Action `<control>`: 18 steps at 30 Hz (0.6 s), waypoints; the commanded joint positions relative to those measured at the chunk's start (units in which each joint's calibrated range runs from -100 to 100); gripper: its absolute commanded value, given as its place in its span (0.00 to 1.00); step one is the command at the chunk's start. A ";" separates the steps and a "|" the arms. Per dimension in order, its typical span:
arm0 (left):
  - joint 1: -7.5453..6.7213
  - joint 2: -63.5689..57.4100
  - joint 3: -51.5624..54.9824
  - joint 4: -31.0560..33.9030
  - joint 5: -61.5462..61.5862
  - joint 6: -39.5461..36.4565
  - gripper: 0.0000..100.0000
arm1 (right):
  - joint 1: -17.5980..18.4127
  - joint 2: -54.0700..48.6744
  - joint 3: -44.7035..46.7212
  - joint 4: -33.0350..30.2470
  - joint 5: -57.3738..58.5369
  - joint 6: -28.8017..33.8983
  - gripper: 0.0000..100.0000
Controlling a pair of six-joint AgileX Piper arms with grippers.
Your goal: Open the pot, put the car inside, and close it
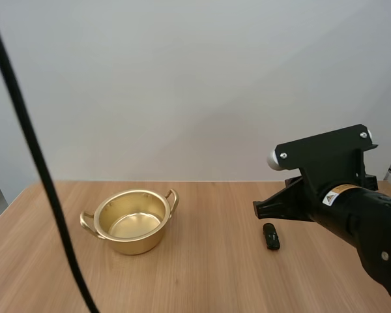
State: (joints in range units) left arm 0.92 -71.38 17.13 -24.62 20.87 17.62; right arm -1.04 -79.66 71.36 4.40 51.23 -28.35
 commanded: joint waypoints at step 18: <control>0.01 15.12 -21.08 8.17 13.10 -0.02 0.00 | -0.03 46.54 -14.00 -0.36 6.21 -4.41 0.00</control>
State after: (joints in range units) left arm 0.92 -56.47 -3.96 -16.58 33.94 17.62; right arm -1.04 -45.49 57.35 4.12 56.96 -32.24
